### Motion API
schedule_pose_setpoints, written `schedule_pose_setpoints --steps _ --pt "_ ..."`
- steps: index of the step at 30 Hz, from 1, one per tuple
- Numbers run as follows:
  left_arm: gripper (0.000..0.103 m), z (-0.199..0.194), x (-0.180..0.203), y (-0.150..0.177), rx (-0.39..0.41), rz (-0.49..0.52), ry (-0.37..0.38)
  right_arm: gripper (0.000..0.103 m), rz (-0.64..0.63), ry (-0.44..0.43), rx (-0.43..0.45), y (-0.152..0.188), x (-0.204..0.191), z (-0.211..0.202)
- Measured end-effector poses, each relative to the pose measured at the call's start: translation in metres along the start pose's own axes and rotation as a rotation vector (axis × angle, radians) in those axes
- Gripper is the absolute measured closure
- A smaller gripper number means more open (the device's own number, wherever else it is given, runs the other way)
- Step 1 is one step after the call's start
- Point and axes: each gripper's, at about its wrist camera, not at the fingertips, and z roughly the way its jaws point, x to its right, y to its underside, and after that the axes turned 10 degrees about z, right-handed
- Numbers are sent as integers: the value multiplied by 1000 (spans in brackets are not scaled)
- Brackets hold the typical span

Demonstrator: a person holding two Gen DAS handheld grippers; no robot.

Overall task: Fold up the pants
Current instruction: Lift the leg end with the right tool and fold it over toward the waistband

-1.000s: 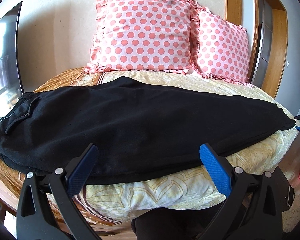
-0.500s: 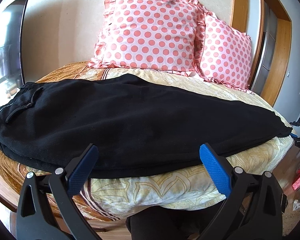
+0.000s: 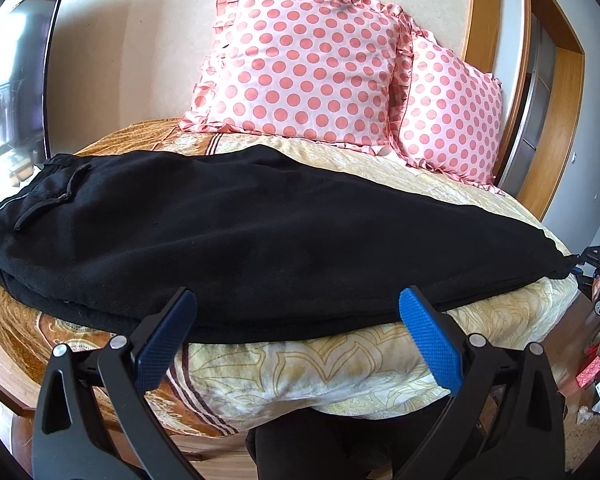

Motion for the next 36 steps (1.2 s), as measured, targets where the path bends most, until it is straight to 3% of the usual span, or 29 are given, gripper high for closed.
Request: schedule_pose_setpoints --steps 6,11,15,18,20,22,24,27,29,33,35,36 --pt "2 -6 -9 0 13 -17 -11 97 -180 -107 46 17 -41 -19" --pt "2 -8 -12 2 16 -38 -9 97 -391 -256 -35 69 -123 -17" --pt "2 -12 -13 3 25 -49 -6 97 -556 -397 -221 154 -191 7" --pt "2 -18 -14 4 35 -58 -13 98 -677 -489 -412 243 -227 32" --pt "2 -24 -16 6 45 -68 -22 98 -749 -504 -554 306 -233 52" --pt "2 -29 -18 7 51 -76 -33 98 -845 -470 -680 371 -223 74" --pt "2 -33 -23 11 48 -86 -50 98 -932 -343 -801 428 -197 101" --pt "2 -40 -34 17 41 -106 -73 98 -895 -238 -930 462 -162 129" --pt "2 -44 -42 21 40 -117 -97 98 -894 -259 -901 463 -166 127" --pt "2 -48 -60 27 44 -183 -115 97 -910 -406 -788 459 -211 99" --pt "2 -49 -66 30 46 -222 -105 97 -930 -450 -784 466 -224 91" --pt "2 -49 -68 31 46 -234 -101 97 -969 -429 -807 479 -224 92"
